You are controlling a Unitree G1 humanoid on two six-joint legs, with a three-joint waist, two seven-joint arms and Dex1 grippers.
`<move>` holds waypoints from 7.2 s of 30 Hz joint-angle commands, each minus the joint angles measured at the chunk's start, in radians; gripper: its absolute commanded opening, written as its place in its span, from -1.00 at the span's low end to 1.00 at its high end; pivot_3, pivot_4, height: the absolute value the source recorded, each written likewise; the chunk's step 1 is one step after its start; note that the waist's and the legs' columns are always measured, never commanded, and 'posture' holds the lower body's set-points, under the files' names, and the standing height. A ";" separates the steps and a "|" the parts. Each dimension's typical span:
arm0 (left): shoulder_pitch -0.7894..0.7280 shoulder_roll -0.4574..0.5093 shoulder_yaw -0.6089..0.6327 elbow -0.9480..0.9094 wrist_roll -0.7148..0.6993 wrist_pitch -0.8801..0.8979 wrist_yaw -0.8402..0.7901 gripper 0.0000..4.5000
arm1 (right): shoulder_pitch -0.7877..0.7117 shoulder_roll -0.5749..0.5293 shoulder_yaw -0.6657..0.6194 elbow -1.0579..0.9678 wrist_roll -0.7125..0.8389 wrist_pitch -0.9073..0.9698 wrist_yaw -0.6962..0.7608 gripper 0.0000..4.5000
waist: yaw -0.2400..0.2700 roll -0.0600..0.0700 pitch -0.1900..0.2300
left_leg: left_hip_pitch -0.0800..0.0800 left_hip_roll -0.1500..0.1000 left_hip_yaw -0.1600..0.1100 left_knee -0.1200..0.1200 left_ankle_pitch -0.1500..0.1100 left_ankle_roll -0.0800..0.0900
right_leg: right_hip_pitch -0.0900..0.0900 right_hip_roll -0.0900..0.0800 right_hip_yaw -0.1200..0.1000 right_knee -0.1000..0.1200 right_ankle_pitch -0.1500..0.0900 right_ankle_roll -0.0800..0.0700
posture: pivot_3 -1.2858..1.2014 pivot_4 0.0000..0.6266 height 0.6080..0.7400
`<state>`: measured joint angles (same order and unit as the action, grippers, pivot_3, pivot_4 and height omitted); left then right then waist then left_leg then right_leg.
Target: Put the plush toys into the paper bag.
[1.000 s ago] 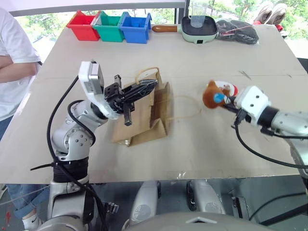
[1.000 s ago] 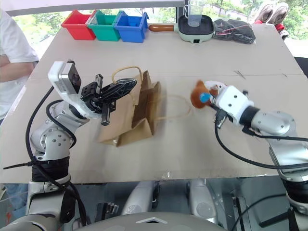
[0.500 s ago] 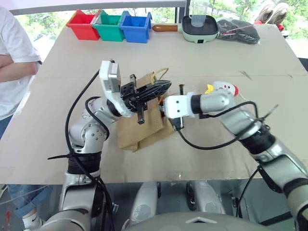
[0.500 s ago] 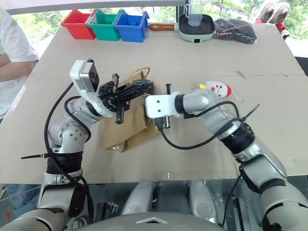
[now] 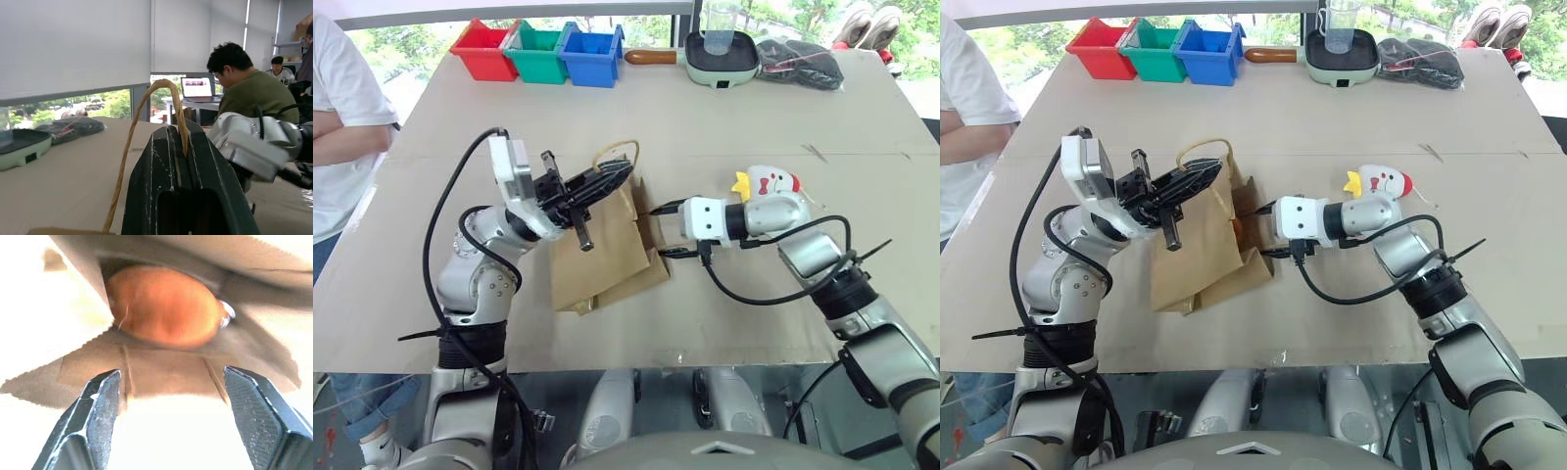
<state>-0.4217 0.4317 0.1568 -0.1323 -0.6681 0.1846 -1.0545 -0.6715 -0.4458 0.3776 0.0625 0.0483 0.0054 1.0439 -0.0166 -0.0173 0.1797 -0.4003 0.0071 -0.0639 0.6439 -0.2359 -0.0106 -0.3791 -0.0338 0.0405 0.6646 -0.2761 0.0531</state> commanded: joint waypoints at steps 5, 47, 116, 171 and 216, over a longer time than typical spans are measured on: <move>-0.168 -0.075 -0.032 0.049 0.051 -0.052 0.085 -1.00 | 0.006 -0.033 -0.281 -0.264 0.135 0.281 -0.180 0.44 | 0.006 0.000 0.000 | -0.002 -0.001 0.000 0.003 0.000 0.000 | 0.000 0.000 -0.001 0.000 0.000 0.000 | 0.03 -0.52 1.00; 0.317 -0.031 0.034 -0.372 -0.005 -0.021 0.345 -1.00 | -0.300 -0.187 -0.459 -0.074 0.287 0.584 -0.069 -0.99 | -0.021 0.004 0.002 | 0.000 0.002 0.003 -0.002 0.000 0.001 | -0.001 0.000 0.003 0.000 0.000 0.000 | 0.03 -0.52 1.00; 0.297 0.093 0.179 -0.281 -0.208 0.008 0.360 -1.00 | -0.246 0.264 -0.698 -0.237 0.900 1.170 -0.328 -0.97 | -0.015 0.004 0.002 | -0.002 0.001 0.003 -0.003 0.000 0.001 | -0.002 0.001 -0.001 0.000 0.000 0.000 | 0.03 -0.52 1.00; 0.261 0.139 0.065 -0.128 0.117 0.151 0.150 1.00 | 0.068 0.195 -0.055 -0.155 0.370 0.518 -0.360 -0.96 | -0.016 -0.001 0.001 | -0.015 0.002 0.002 0.007 0.000 0.001 | -0.019 -0.001 0.003 0.013 0.000 0.000 | 0.03 -0.52 1.00; -0.402 0.170 -0.093 0.998 0.218 -0.485 -0.533 0.93 | 0.876 -0.224 -0.701 -0.742 0.410 0.332 -0.288 1.00 | -0.013 -0.003 0.000 | -0.015 -0.001 0.004 0.010 0.000 0.001 | -0.016 0.003 0.001 0.014 0.000 0.001 | 0.03 -0.52 1.00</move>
<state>-0.8553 0.5694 0.0159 0.9741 -0.3944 -0.4049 -1.6047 0.1950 -0.6538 -0.2765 -0.6778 0.4322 0.3677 0.7252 -0.0295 -0.0199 0.1795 -0.4148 0.0067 -0.0597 0.6535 -0.2355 -0.0100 -0.3953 -0.0306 0.0416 0.6788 -0.2765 0.0537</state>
